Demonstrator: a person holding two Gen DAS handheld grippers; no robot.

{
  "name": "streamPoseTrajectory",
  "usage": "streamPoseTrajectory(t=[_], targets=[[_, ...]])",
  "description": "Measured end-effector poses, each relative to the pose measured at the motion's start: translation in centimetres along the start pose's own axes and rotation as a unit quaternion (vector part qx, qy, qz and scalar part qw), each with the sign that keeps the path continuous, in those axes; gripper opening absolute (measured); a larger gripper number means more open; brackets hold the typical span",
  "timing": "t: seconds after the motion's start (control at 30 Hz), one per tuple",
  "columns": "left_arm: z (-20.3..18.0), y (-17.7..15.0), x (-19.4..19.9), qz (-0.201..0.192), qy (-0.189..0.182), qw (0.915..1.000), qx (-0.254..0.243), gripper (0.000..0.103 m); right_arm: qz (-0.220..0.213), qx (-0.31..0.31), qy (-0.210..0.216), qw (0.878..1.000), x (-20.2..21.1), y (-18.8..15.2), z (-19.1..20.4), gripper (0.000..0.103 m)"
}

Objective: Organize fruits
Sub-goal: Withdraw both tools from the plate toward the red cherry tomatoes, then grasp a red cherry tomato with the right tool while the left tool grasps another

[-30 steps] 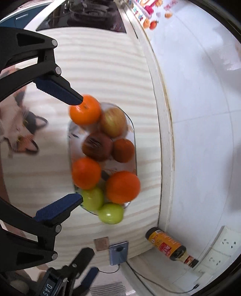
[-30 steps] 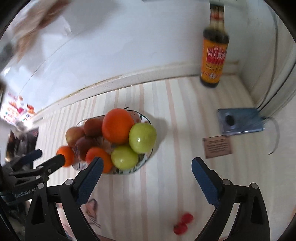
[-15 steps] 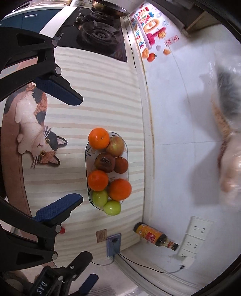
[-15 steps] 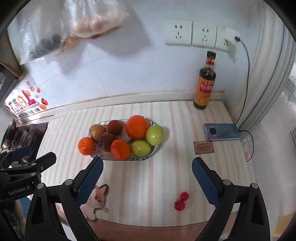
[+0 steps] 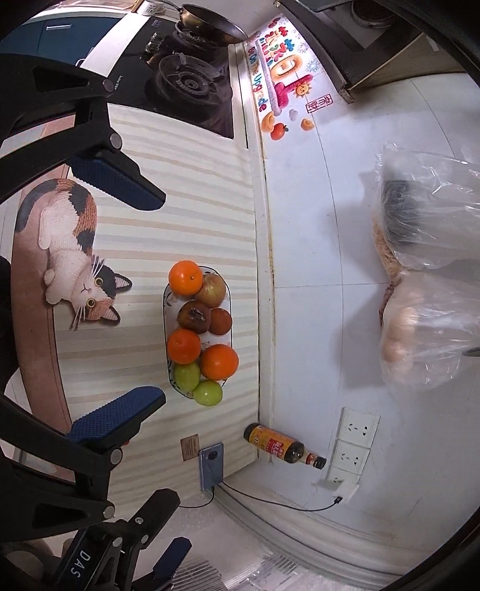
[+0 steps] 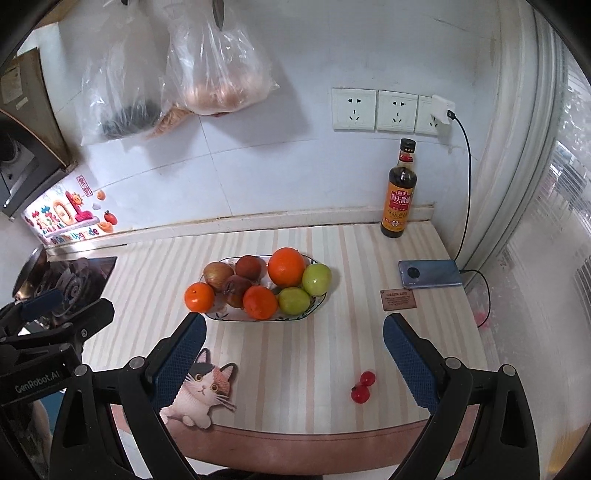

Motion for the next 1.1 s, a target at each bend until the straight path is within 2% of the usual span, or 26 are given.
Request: streamPoseTrajectory(t=[0.17,0.33,0.4,0.5,0.53,0.57,0.63,0.77,0.87,1.0,1.1], targets=[[-0.2,-0.7,0.3,0.008,-0.015,0.9999,0.002,0.098,-0.001,-0.01,0.0,1.0,0.9,-0.5,0.2,0.099],[-1.5,-1.3,-0.8,0.033,-0.048,0.9983,-0.005,0.103,0.014,-0.062,0.036,0.997,0.5,-1.5,-1.1,0.099],[-2.3,-1.5,-1.6,0.035,-0.043,0.9984,-0.013,0.103,0.024,-0.087,0.033,0.995,-0.5,-2.3,-2.9,0.099],[-4.1,-2.4,-3.6,0.055,-0.037,0.9976,-0.021,0.103,0.064,-0.122,0.018,0.99,-2.9,-5.0,-6.8,0.098],[-4.6,-2.8,-4.3,0.064,-0.035,0.9971,-0.022,0.103,0.072,-0.126,0.018,0.989,-3.6,-5.6,-7.6,0.092],[-5.3,-3.2,-5.1,0.073,-0.033,0.9965,-0.024,0.103,0.092,-0.132,0.019,0.987,-5.1,-7.2,-9.0,0.076],[-6.9,-4.4,-7.1,0.097,-0.027,0.9944,-0.031,0.103,0.129,-0.14,0.02,0.981,-7.3,-9.7,-10.5,0.06],[-9.4,-7.2,-11.2,0.148,0.0,0.9875,-0.056,0.103,0.199,-0.16,0.031,0.966,-12.5,-15.9,-12.9,0.055],[-11.0,-10.0,-14.5,0.201,0.012,0.9766,-0.076,0.103,0.23,-0.179,0.044,0.956,-15.5,-19.1,-13.6,0.052],[-12.3,-12.4,-16.8,0.246,0.018,0.9655,-0.085,0.103,0.247,-0.179,0.054,0.951,-18.0,-21.0,-13.7,0.048],[-12.8,-13.0,-17.7,0.262,0.019,0.9612,-0.086,0.103,0.256,-0.168,0.058,0.95,-19.3,-21.6,-13.2,0.042]])
Point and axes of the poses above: each gripper's, at about its wrist camera, not at the fingertips, and x roughly against the way its jaws point, z to its left, y to its top, the point moved 8 cm from there along -x, roughly the way its jaws point, and after that the axes turned 9 degrees about -z, right-handed, at the moved point
